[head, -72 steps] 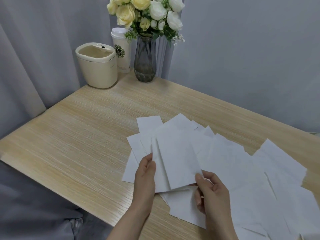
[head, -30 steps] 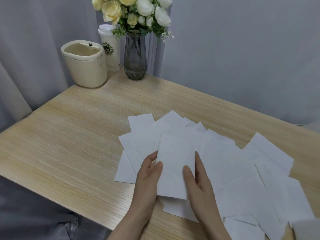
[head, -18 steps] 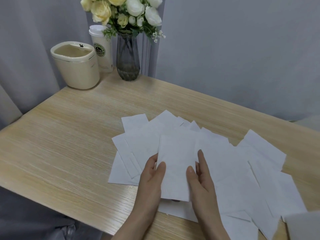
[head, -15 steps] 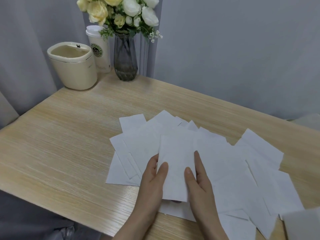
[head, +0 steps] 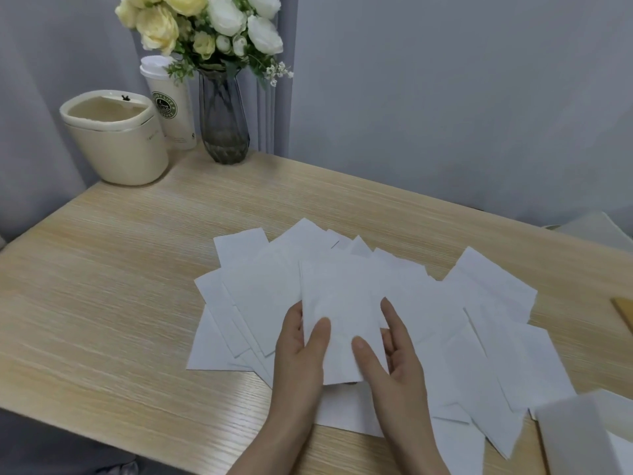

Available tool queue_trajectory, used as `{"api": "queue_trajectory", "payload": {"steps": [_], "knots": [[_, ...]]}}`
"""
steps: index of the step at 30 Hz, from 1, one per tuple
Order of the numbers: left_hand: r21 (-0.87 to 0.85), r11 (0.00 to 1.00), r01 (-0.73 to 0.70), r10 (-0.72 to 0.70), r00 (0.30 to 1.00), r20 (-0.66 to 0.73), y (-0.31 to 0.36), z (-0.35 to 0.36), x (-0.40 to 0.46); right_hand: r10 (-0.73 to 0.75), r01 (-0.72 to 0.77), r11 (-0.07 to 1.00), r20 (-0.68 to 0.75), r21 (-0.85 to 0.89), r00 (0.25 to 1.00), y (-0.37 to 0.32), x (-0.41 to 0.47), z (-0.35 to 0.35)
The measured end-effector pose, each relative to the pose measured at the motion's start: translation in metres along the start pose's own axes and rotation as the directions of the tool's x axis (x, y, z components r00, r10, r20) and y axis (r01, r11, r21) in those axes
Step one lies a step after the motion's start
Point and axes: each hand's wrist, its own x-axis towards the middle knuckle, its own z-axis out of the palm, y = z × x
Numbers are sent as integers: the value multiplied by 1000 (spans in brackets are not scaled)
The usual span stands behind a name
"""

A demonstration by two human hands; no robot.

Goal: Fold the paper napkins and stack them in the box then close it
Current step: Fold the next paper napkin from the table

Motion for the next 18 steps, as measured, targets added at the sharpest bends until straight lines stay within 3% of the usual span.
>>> {"api": "queue_trajectory", "payload": {"steps": [8,18], "knots": [[-18,998,58,-57,997,50,7,0,3,-14,14,1000,62,-2,998,-2,8,-29],[57,991,120,-128,976,175,17,-13,18,87,-43,988,297,-151,951,-19,14,-76]]}}
